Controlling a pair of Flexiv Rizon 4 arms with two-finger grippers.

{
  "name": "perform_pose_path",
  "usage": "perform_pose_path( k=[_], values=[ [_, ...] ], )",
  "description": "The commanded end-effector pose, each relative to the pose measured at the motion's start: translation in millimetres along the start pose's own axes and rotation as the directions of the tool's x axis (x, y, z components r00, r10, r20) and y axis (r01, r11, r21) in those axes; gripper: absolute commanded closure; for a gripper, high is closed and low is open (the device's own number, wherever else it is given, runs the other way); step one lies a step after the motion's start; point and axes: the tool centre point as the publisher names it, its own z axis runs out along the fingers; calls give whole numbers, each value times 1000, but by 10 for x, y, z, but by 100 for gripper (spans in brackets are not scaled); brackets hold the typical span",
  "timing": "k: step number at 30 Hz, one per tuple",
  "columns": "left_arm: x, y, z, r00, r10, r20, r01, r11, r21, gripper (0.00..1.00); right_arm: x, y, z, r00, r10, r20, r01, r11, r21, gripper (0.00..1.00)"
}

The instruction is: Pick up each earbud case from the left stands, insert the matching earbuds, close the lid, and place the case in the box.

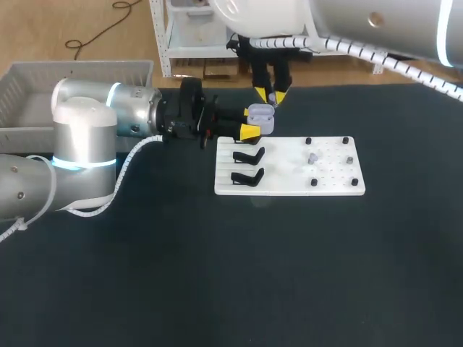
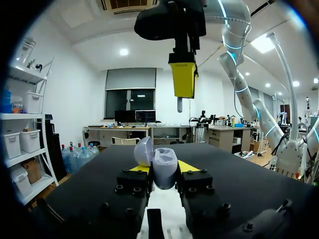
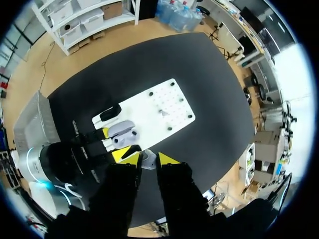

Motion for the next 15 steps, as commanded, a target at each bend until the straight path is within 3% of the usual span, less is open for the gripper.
perform_pose_path(
  k=[1,15],
  values=[
    [2,5,0,1000,0,-1,0,1000,1,100,18,147,14,999,29,-20,-28,999,29,100],
    [2,5,0,1000,0,-1,0,1000,1,100,-17,227,214,994,97,-44,-94,993,76,100]
  ],
)
